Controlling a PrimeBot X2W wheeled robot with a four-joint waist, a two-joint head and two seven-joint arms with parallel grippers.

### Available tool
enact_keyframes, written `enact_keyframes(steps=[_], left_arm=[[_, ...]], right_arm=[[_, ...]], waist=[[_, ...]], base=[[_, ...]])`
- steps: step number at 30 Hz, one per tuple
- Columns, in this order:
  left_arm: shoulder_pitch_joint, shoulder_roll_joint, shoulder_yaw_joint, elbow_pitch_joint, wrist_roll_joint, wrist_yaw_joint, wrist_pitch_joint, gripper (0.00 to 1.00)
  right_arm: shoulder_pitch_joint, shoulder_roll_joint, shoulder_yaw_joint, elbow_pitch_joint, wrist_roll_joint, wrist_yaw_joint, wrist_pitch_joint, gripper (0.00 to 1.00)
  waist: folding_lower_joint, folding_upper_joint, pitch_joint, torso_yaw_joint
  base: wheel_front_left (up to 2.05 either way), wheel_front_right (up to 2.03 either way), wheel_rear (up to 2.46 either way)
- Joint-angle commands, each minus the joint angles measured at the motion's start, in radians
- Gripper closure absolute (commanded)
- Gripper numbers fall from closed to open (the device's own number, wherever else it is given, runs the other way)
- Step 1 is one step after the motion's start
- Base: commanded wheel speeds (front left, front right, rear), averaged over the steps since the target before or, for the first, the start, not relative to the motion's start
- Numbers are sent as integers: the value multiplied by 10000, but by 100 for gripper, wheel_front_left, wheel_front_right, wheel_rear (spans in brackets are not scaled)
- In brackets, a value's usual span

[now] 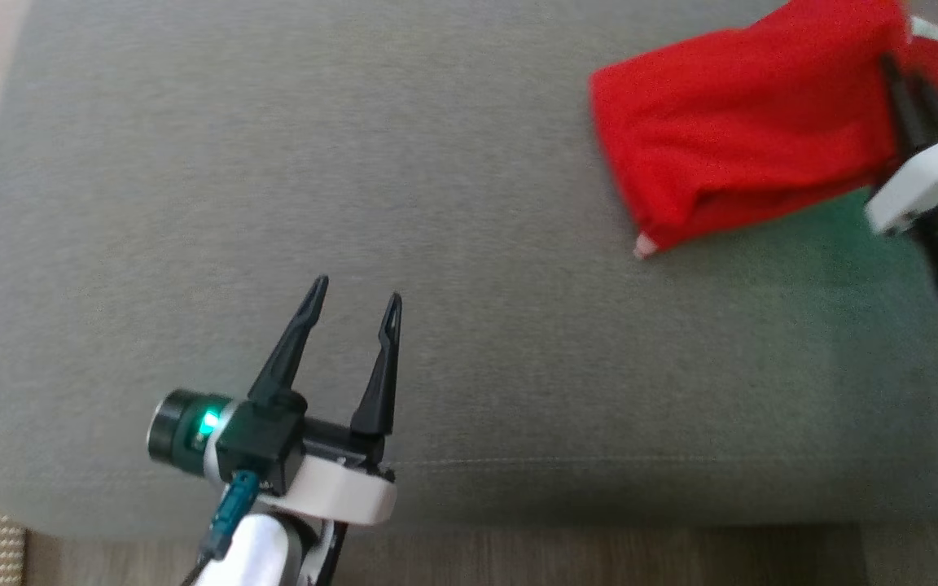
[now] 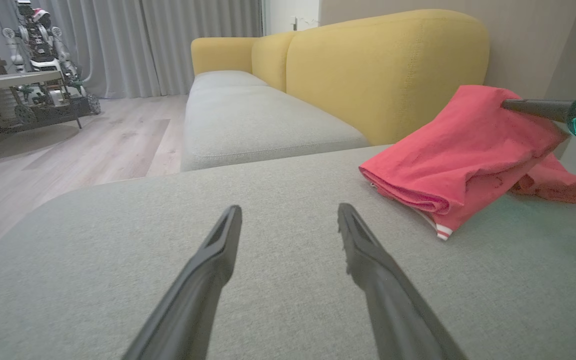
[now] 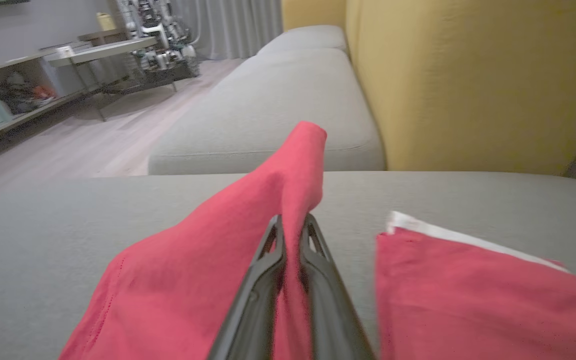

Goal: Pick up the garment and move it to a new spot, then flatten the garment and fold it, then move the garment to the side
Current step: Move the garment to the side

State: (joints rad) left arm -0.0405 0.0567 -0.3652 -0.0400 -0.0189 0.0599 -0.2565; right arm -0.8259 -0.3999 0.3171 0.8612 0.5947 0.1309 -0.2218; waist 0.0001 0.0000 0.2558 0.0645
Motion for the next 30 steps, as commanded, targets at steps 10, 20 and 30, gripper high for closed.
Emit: enact_keyframes(steps=[10,20,30], left_arm=[[-752,80,368,-463,156,-152,-53,0],[-1029,196,330,-436,145,-219,-53,0],[-859,146,504,-338,-51,92,-53,0]], right_arm=[[-719,-1297,-1421,-442,-589,-2,173,100],[-662,-1697,-3888,596,-2786,-2,246,0],[329,622,-6050,-613,-6599,-2,-305,0]], waist=[[-1,0,851,-960],[-1,0,1211,-910],[-1,0,438,-602]], base=[[0,0,0],[0,0,0],[0,0,0]])
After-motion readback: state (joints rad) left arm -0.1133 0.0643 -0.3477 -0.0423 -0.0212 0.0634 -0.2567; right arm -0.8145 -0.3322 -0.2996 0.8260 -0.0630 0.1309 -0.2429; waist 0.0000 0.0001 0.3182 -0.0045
